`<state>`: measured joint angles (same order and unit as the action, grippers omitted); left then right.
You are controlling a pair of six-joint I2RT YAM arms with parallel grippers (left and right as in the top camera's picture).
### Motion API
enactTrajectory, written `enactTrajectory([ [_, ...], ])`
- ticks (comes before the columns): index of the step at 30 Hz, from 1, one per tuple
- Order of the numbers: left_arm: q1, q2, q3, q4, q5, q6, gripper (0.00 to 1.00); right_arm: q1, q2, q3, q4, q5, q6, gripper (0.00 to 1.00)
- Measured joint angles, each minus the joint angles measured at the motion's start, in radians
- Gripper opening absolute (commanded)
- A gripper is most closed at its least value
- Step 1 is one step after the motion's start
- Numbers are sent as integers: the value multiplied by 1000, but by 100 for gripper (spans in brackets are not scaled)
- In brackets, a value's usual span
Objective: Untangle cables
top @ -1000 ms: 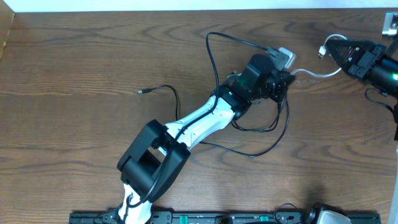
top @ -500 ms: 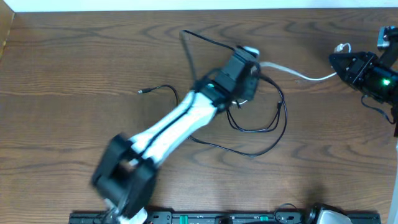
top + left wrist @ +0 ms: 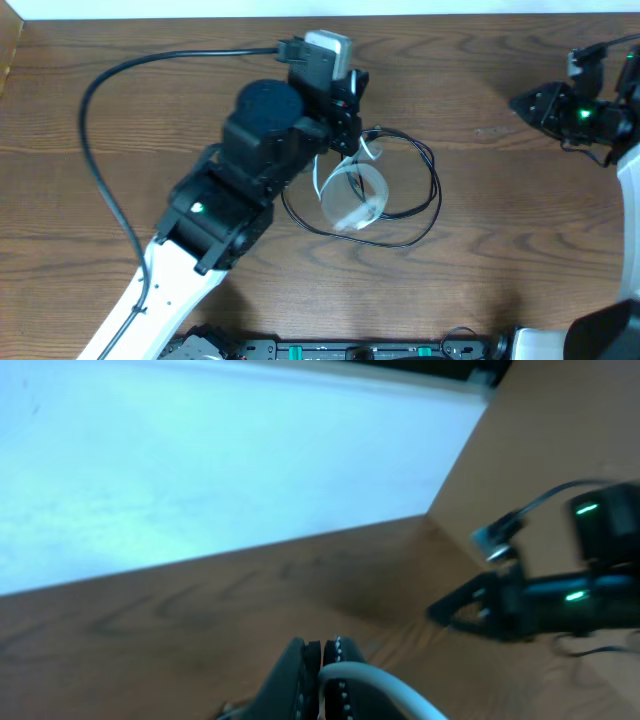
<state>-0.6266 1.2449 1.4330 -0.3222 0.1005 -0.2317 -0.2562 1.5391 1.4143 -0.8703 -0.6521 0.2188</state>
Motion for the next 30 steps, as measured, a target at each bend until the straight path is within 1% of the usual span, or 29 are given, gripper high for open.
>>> enactTrajectory([
  [1,9,-1,8,10,18,-1,8,8,7,0,-1,-2,-22,63],
  [2,16,-1,18,14,33,-5,7,18,13,0,-2,-5,-39,69],
  [4,32,0,38,21,73,-24,7,47,15,0,-6,-8,-75,76],
  [7,54,2,65,34,124,-56,7,87,15,0,-13,-15,-131,80],
  [13,72,17,77,-10,175,-95,7,162,15,0,-13,-55,-200,85],
  [16,71,40,77,-38,187,-108,8,179,15,0,-3,-131,-248,85],
  [20,72,70,77,-84,190,-112,7,185,15,0,18,-280,-324,85],
  [24,72,79,77,-126,190,-113,8,186,15,0,53,-385,-359,85],
  [28,72,79,77,-126,214,-113,8,202,15,0,72,-455,-394,83],
  [30,72,79,77,-117,238,-113,7,216,15,0,72,-493,-422,84],
])
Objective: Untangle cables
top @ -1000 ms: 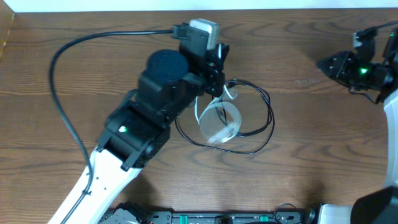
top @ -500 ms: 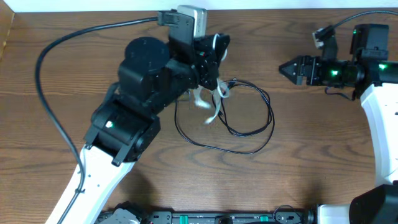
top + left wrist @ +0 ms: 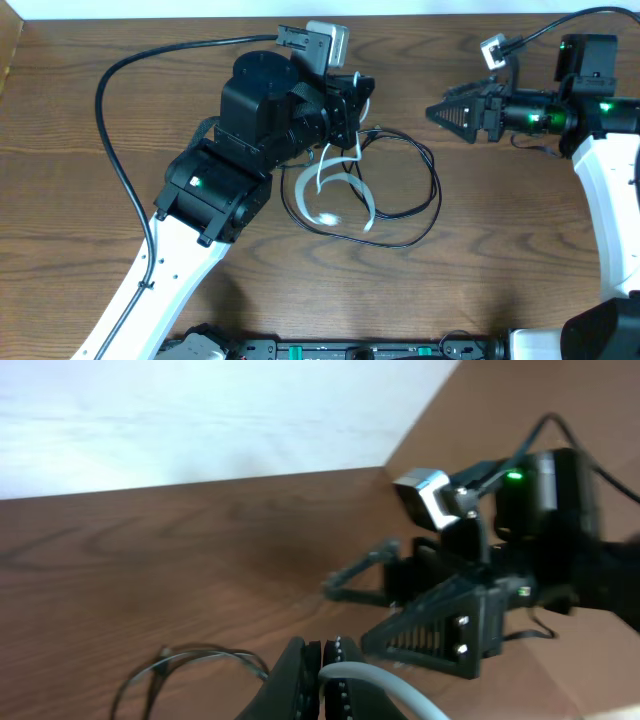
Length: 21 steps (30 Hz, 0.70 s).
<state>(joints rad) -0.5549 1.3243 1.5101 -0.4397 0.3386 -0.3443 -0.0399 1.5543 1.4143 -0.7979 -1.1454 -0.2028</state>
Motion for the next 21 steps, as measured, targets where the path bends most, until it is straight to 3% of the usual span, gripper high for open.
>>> enactTrajectory([
  [6,0,0,0,32,79,-20,7,120,0,0,13,-75,-95,84],
  [11,0,0,0,33,105,-74,8,219,0,0,108,-93,-129,67],
  [16,0,0,0,47,136,-92,8,251,0,0,224,-45,-97,65],
  [18,0,0,0,51,155,-98,7,261,0,0,275,-21,-63,57],
  [21,0,0,0,55,173,-104,7,272,0,0,314,0,-22,38],
])
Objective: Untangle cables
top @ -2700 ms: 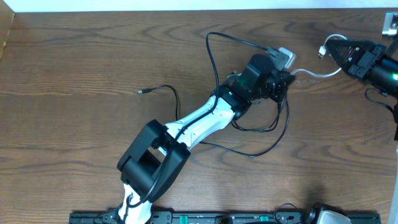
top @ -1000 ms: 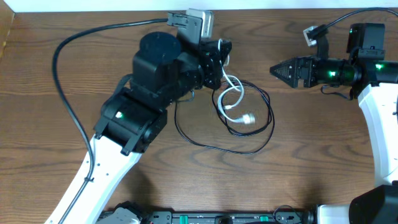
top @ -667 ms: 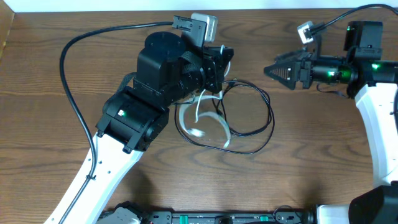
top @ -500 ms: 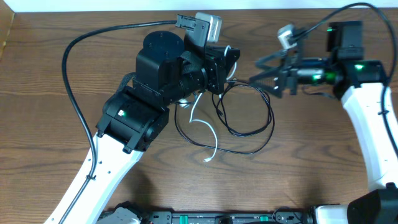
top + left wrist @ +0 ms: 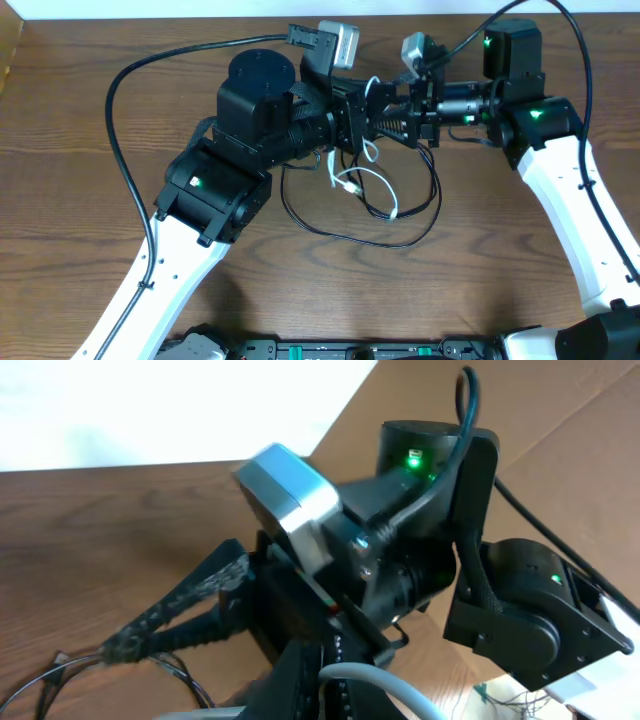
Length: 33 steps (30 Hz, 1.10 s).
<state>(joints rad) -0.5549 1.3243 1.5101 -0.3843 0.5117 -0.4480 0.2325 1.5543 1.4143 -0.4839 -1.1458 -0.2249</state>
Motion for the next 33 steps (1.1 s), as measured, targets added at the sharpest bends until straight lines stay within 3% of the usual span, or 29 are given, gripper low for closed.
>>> enactTrajectory([
  [2,0,0,0,5,7,-2,7,4,0,0,6,7,14,28],
  [5,0,0,0,19,12,-13,7,7,0,0,7,16,32,28],
  [15,0,0,0,26,16,-62,7,7,0,0,56,-41,52,61],
  [21,26,0,0,31,43,-154,8,-1,0,0,12,-71,3,64],
  [26,101,0,0,106,154,-250,7,-67,0,0,-105,-100,-94,66],
  [33,175,0,0,125,303,-336,7,-145,17,0,-85,-309,-229,64],
])
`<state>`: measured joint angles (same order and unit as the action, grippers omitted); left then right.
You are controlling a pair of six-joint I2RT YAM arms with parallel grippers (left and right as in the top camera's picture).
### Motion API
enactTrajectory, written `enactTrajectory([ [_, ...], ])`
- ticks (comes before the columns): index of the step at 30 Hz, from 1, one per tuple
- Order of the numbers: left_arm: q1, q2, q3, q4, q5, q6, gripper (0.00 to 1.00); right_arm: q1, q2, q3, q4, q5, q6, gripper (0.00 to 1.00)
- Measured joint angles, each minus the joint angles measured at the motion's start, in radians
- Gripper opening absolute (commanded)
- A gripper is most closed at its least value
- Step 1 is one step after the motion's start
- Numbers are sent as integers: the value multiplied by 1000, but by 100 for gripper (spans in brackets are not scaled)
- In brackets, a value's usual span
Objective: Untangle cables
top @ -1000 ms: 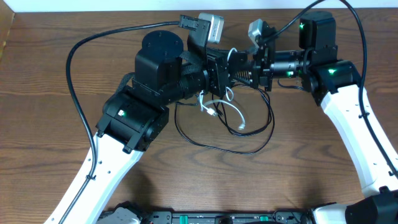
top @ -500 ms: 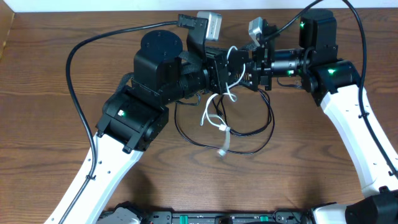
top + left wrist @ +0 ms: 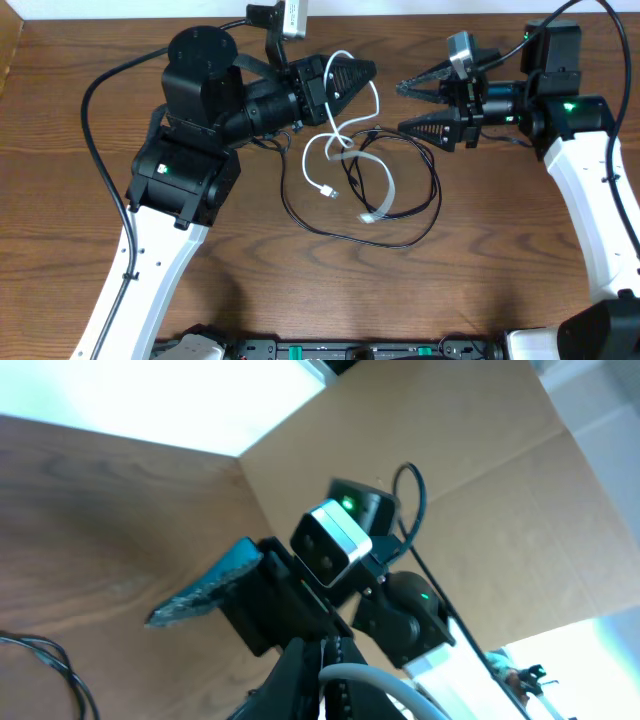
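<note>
My left gripper (image 3: 355,73) is raised over the back of the table and is shut on a white cable (image 3: 372,95). This cable hangs down in loops to a plug (image 3: 328,190) and a flat end (image 3: 374,214) lying inside the black cable's loop (image 3: 430,195). In the left wrist view the fingers (image 3: 300,678) pinch the white cable (image 3: 400,695). My right gripper (image 3: 405,103) stands open just right of the hanging cable, fingers spread wide, holding nothing. It also shows in the left wrist view (image 3: 200,588).
The brown wooden table (image 3: 500,280) carries only the two cables. The left arm's own black lead (image 3: 95,110) arcs over the table's left part. A pale wall runs along the far edge (image 3: 420,8).
The left gripper has moved up and back with the white cable, drawing its loops out over the black one. The right gripper, then close against the left, now stands apart to the right, open.
First the left gripper held the white cable low over the tangle while the right arm sat at the far right edge. Then the right gripper was nearer, then right at the left gripper's fingers. Now they are apart and the white cable hangs stretched out.
</note>
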<state>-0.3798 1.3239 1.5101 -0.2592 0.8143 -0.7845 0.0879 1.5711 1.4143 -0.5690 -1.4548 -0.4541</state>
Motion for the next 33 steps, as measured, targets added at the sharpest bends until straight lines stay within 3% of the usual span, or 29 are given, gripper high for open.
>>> enactTrajectory([
  [6,2,0,0,1,53,-14,8,101,58,0,155,-60,11,49],
  [13,2,0,0,-2,72,-26,7,184,72,-2,459,-78,176,38],
  [14,2,0,0,-2,73,-27,8,183,72,-2,480,-79,203,34],
  [18,2,0,0,-2,75,-27,7,180,72,-2,523,-79,290,1],
  [21,2,0,0,-2,75,-27,8,180,72,-2,525,-70,351,1],
  [24,3,0,0,-2,74,-27,17,180,72,-2,534,-22,440,1],
  [30,4,0,0,-3,71,-22,58,180,72,-2,536,176,682,1],
  [33,4,0,0,-2,71,-16,65,176,72,-2,534,249,769,1],
])
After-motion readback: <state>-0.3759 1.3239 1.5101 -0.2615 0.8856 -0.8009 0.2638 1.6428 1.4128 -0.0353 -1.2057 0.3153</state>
